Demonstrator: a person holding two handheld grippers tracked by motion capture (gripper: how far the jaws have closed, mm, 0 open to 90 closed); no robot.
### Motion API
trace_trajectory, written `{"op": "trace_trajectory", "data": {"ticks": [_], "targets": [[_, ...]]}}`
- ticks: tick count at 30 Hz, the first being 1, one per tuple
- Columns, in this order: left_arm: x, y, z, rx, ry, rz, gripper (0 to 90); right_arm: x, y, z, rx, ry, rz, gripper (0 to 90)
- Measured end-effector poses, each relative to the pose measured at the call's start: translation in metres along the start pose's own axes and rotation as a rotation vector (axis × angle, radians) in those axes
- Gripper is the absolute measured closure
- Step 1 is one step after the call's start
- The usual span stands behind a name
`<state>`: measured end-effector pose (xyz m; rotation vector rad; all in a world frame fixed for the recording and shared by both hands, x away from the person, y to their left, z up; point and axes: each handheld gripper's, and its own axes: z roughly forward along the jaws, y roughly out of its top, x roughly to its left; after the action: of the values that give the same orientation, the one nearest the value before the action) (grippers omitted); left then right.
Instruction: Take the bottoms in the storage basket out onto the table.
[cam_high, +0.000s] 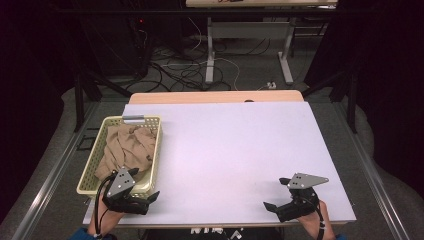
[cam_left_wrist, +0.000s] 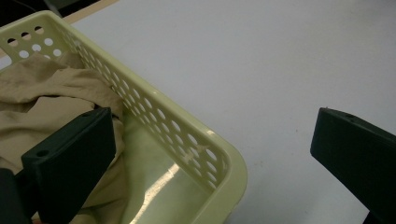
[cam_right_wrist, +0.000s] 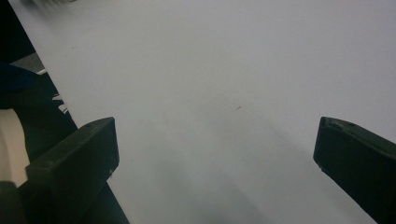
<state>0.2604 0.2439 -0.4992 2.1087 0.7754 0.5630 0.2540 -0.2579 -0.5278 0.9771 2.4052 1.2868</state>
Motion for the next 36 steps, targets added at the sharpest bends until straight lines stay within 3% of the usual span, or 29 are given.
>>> {"op": "trace_trajectory", "data": {"ticks": [9, 15, 23, 36], "targets": [[0.007, 0.002, -0.004, -0.007, 0.011, -0.019, 0.2, 0.0, 0.001, 0.0, 0.006, 0.008, -0.005, 0.0], [0.009, 0.005, -0.005, 0.006, 0.033, 0.001, 0.1, 0.001, 0.001, 0.001, 0.005, -0.001, -0.01, 0.0], [0.018, 0.009, -0.006, 0.007, 0.06, -0.019, 0.2, 0.001, 0.001, 0.0, 0.001, 0.002, -0.011, 0.0], [0.032, 0.019, -0.007, 0.04, 0.102, -0.031, 0.1, 0.001, 0.001, 0.001, 0.004, 0.002, -0.013, 0.0]]}}
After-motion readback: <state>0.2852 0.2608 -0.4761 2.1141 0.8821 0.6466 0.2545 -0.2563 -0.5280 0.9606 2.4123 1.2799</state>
